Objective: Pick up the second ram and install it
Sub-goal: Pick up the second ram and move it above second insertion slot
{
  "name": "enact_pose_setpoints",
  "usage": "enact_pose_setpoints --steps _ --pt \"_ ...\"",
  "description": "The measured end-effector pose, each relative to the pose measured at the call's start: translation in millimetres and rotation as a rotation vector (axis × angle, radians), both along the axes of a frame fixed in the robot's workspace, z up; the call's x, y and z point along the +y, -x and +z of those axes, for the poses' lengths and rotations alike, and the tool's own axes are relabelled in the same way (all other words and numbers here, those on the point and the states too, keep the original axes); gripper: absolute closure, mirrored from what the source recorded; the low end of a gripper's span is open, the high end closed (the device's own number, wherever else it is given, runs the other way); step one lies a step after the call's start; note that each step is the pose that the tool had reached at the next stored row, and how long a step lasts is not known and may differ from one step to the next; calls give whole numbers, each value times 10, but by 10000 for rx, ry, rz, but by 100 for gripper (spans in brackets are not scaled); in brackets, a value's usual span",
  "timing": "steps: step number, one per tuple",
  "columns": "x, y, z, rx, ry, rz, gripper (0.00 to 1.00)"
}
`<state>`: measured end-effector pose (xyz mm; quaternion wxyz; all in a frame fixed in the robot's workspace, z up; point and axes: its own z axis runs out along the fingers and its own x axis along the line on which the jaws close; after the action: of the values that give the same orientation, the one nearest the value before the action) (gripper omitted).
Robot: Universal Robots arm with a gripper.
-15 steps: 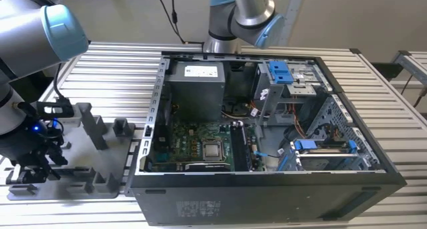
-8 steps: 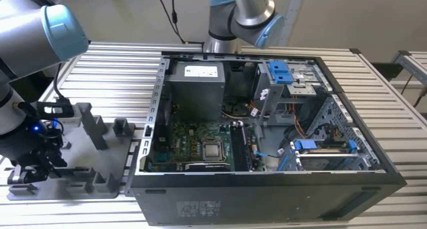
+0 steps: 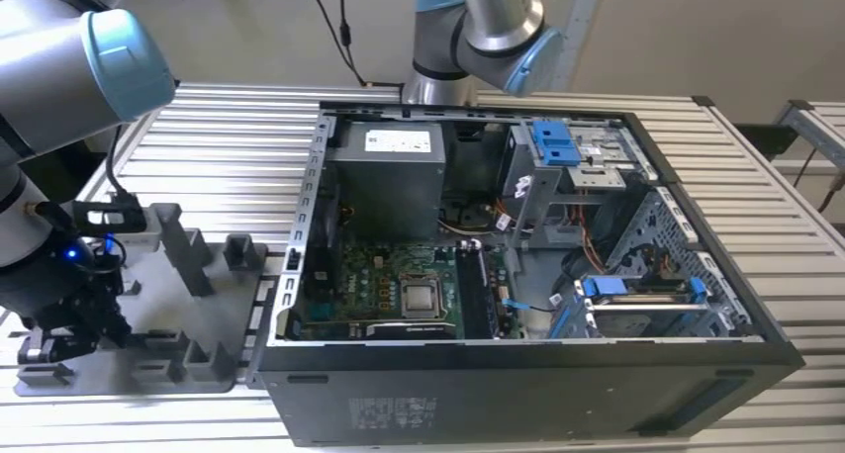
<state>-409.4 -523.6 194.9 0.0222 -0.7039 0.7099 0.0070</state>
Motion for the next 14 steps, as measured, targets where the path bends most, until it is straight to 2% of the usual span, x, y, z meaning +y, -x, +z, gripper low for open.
enact_pose_setpoints --steps 2,3,14 --pt "0 0 0 0 1 0 79" --pt "0 0 0 0 0 0 85" --pt "0 0 -1 0 0 0 86"
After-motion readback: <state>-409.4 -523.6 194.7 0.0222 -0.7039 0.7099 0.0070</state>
